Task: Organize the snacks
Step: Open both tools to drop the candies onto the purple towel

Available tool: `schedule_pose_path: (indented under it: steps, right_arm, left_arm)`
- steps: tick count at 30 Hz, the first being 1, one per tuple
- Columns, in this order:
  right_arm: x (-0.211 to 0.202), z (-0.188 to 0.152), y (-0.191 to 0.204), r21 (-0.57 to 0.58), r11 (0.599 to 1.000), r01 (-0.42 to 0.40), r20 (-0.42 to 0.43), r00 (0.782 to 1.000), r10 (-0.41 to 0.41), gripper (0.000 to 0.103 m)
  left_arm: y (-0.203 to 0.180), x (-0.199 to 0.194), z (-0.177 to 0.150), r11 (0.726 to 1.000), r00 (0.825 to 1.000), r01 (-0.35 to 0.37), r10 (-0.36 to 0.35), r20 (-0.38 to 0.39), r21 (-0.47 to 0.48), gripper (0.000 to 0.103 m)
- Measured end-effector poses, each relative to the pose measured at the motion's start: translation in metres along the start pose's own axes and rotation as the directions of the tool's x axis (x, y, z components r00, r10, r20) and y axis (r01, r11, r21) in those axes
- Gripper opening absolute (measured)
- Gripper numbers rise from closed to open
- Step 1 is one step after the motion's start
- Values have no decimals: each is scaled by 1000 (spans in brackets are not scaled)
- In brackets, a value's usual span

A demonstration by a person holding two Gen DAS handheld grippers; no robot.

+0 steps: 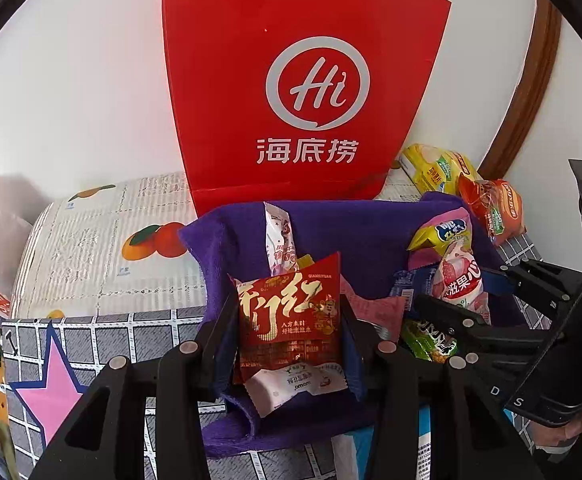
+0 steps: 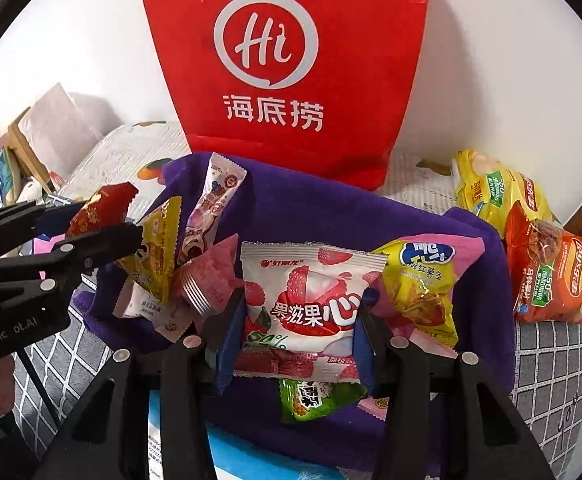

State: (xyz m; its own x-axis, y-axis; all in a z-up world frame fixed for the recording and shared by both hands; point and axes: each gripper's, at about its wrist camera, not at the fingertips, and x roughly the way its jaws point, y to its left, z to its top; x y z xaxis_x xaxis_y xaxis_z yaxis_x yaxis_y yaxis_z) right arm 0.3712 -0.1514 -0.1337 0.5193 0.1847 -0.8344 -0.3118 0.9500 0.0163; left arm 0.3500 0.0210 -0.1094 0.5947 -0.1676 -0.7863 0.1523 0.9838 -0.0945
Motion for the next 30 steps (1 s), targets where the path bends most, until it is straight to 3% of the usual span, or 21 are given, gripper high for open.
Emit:
schedule_pose_path:
  steps: [13, 21, 24, 30]
  right_arm:
    - [8, 1, 0, -12, 1000, 29, -8, 1000, -29, 52]
    - [14, 3, -9, 29, 1000, -3, -36, 999, 4, 58]
    - [9, 4, -10, 43, 999, -26, -21, 999, 27, 64]
    - [-17, 6, -11, 25, 1000, -1, 48, 999, 0, 65]
  left_arm:
    - [0, 1, 0, 1000, 1000, 1, -1, -3, -7, 43]
    - [1, 1, 1, 1000, 1000, 7, -7, -1, -6, 43]
    - [1, 0, 1, 1000, 1000, 10, -10, 3, -10, 43]
    - [4, -4, 2, 998, 998, 58, -57, 14, -38, 43]
